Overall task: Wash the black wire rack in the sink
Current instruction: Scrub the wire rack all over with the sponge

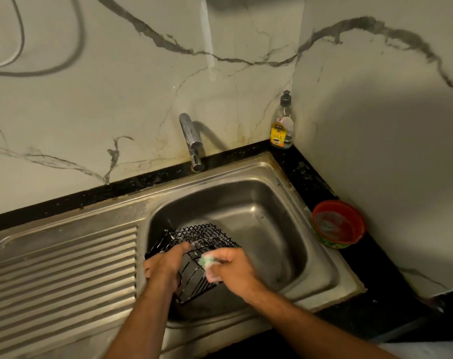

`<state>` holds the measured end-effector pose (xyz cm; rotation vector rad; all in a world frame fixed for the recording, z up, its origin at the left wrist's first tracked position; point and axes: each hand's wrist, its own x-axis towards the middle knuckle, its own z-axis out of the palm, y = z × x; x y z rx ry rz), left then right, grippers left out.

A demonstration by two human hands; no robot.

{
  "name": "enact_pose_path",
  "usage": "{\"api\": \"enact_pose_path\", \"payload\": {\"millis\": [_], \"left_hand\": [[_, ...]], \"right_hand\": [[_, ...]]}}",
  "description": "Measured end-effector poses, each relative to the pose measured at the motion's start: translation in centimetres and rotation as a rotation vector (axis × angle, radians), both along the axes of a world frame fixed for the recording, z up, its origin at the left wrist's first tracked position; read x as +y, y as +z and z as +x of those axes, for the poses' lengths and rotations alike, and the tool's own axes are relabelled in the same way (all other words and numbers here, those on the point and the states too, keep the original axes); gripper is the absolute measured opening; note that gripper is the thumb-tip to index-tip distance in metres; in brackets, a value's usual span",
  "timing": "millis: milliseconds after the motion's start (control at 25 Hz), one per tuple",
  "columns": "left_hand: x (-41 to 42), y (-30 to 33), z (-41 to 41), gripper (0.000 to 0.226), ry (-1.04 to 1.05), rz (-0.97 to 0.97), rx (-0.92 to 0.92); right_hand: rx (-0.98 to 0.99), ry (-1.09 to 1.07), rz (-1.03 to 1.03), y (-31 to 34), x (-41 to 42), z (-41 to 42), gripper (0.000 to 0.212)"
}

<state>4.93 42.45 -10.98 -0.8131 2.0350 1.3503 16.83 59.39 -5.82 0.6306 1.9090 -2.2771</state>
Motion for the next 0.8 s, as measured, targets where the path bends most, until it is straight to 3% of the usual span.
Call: {"api": "enact_pose_path", "payload": {"millis": [40,120,240,280,360,480,680,800], "left_hand": [[-1.2,-3.8,-1.7,0.147,0.028,0.038,-0.01],[-1.4,-2.8,-0.6,0.126,0.116,0.178,-0.057],[2.6,5.7,4.2,0.043,0.125,0.362,-0.16],[3.0,6.2,4.9,0.03,0.135,0.425,-0.159],[3.4,6.1,5.6,0.023,0.165,0.522,-0.144],[3.0,5.0,5.2,0.017,0.215,0.583,-0.085],[1.6,3.8,4.6,0.008,0.181,0.473,-0.045],[0.8,1.8,4.0,0.026,0.057,0.25,0.046]], "right_hand": [[-0.009,-0.076,0.027,-0.1,1.2,-0.2,0.033],[-0.099,-0.309,0.171,-0.5,4.2,-0.7,0.027],[-0.26,-0.565,0.202,-1.4,8.4,-1.3,0.017],[-0.259,-0.584,0.152,-1.7,9.2,-1.7,0.021],[-0.202,-0.574,0.04,-1.4,10.0,-2.6,0.023],[-0.09,-0.38,-0.025,1.1,10.5,-3.4,0.022],[0.255,-0.4,-0.411,3.5,10.0,-5.4,0.039],[0.371,-0.339,-0.355,5.1,9.3,-7.0,0.029]]}}
